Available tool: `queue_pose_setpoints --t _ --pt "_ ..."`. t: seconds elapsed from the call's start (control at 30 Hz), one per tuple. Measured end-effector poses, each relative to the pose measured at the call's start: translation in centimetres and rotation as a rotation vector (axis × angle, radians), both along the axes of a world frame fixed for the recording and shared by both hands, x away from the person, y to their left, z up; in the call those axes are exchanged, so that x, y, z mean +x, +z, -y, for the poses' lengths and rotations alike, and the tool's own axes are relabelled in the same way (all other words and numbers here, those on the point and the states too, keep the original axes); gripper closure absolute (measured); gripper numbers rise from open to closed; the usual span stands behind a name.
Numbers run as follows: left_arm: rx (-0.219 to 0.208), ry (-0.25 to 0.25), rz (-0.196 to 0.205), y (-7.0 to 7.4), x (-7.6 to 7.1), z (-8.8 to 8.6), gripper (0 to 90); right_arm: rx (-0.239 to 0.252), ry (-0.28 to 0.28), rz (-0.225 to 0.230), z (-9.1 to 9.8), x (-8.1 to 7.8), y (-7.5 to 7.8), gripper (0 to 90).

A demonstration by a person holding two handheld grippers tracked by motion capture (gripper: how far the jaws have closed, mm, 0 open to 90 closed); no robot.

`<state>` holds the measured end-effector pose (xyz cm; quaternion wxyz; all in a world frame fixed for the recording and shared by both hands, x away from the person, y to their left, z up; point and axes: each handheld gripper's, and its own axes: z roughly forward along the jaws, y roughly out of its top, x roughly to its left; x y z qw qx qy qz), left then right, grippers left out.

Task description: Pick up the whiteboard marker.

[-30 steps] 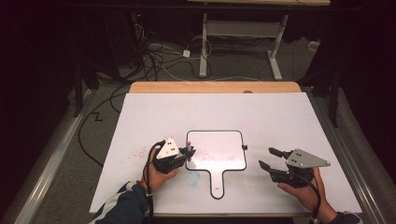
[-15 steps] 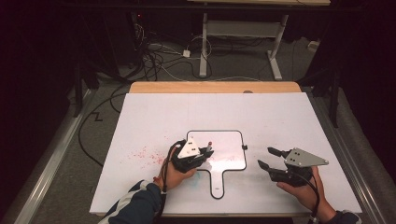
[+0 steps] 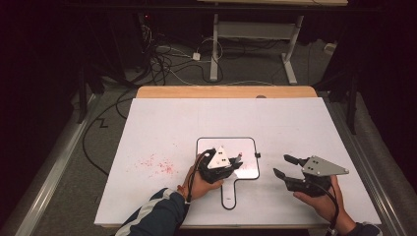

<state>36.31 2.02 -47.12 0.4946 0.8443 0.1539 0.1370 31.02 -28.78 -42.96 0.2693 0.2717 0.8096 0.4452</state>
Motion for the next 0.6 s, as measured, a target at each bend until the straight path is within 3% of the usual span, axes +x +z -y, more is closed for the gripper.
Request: queue_pose_setpoints --t 0.33,0.6 --pt "-0.012 0.018 -0.014 -0.1 0.4 -2.4 79.0 0.002 -0.002 0.008 -0.1 0.3 0.2 41.7" --pt "0.010 0.049 -0.010 0.0 0.6 -4.2 79.0 -0.008 0.000 0.001 -0.3 0.5 0.0 41.7"
